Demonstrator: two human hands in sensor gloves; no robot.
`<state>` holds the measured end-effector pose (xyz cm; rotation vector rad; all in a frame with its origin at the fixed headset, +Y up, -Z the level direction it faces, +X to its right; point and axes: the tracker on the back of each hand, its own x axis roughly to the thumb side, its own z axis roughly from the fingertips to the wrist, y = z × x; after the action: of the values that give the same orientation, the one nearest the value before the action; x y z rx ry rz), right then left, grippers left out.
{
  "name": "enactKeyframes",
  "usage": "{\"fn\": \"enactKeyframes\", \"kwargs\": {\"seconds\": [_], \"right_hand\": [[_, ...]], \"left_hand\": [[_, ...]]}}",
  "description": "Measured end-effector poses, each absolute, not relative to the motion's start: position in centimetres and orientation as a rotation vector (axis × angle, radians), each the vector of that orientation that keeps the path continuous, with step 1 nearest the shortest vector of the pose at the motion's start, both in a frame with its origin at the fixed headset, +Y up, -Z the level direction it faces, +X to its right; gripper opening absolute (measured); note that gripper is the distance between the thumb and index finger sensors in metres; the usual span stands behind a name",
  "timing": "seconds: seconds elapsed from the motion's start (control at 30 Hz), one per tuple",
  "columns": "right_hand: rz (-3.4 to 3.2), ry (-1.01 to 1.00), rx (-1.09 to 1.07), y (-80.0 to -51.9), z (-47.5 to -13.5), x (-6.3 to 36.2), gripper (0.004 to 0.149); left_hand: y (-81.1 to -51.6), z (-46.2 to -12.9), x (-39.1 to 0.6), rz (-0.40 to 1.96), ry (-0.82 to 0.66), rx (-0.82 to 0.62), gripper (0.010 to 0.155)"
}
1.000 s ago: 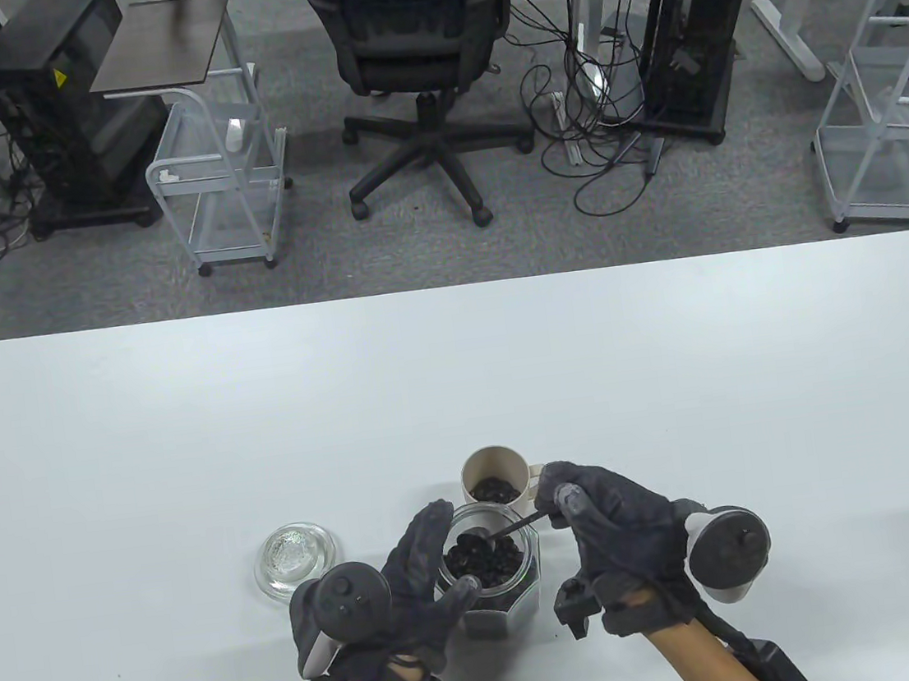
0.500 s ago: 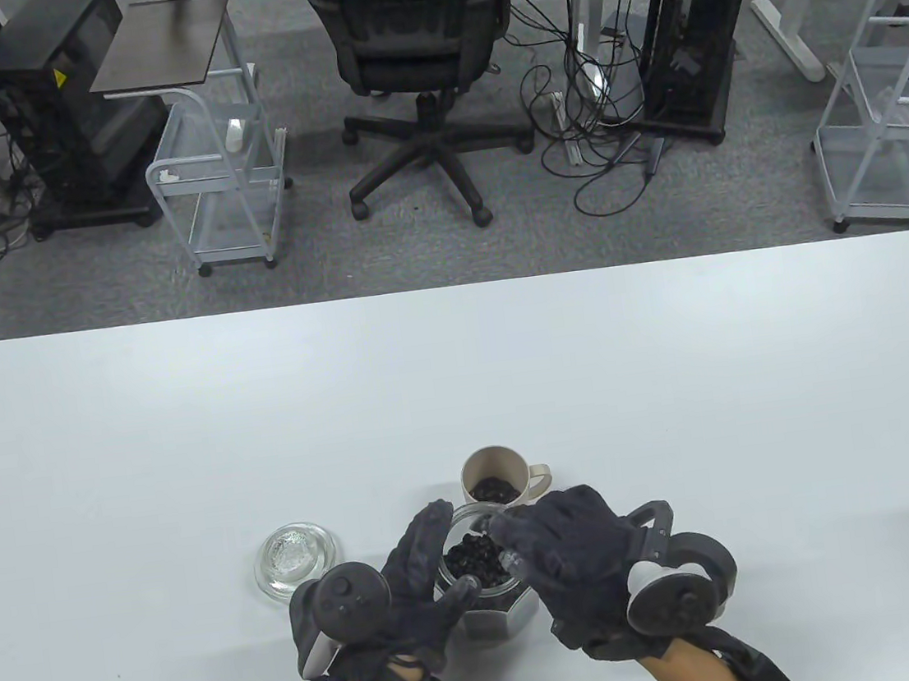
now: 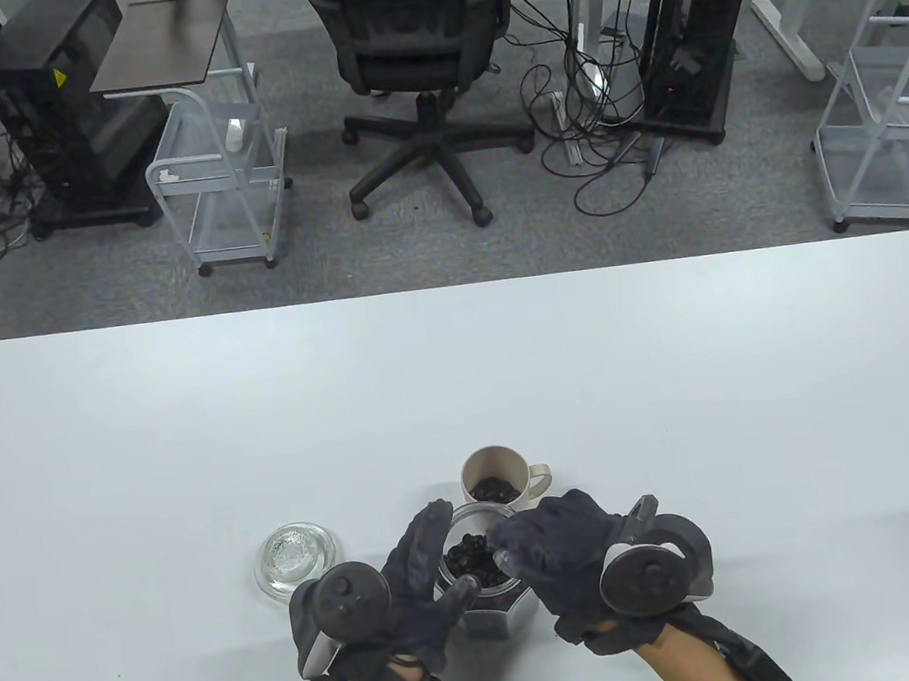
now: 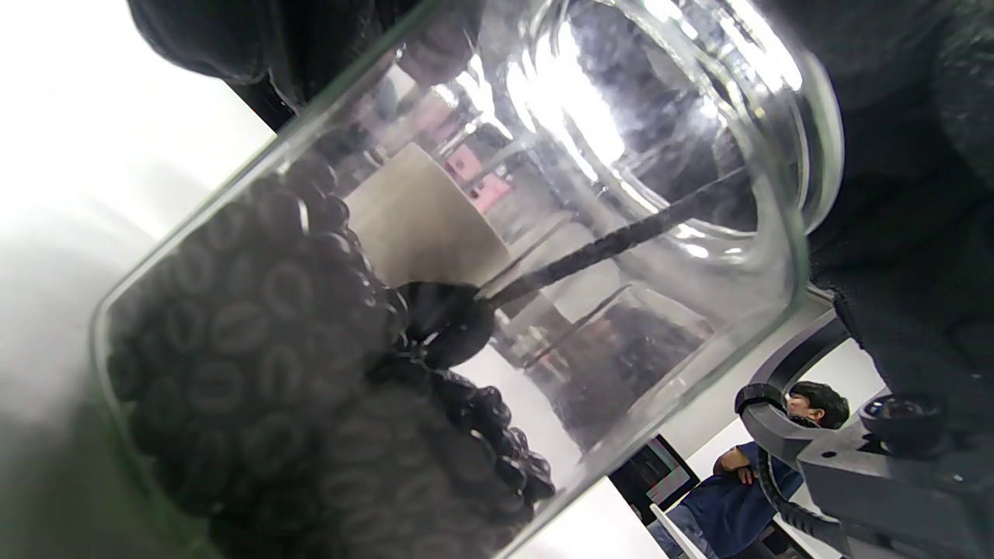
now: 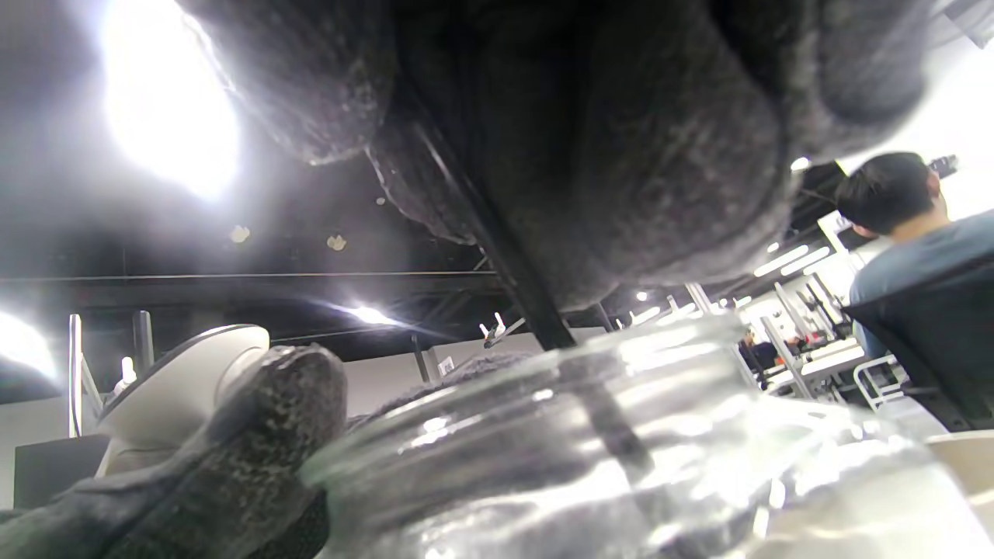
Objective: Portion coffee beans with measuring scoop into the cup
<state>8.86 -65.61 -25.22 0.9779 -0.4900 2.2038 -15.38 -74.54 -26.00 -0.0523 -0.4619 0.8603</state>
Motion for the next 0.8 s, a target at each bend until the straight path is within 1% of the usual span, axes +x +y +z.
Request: {"fn": "enactKeyframes", "kwargs": {"seconds": [0.1,0.23,0.63,0.8], "right_hand": [[2.195,-0.418,0.947,-65.8,-25.5,8.8,0.037],[2.179,-0.291,0.85,-66.1,-26.0,9.0,0.037],[1.977,-0.134,0.462,-67.7,-27.7,11.2,0.037],[1.89,-0.072,0.347,-68.5,-28.1,11.8,0.038]], "left_hand": [[-74.5,-26.0,-15.4,0.86,-0.46,-0.049,0.092],[-74.6,-26.0,-15.4,0.863,-0.458,-0.045,0.091],[-74.6,-25.9,-15.3,0.865,-0.457,-0.044,0.091],[-74.6,-25.9,-15.3,0.865,-0.457,-0.045,0.091]]}}
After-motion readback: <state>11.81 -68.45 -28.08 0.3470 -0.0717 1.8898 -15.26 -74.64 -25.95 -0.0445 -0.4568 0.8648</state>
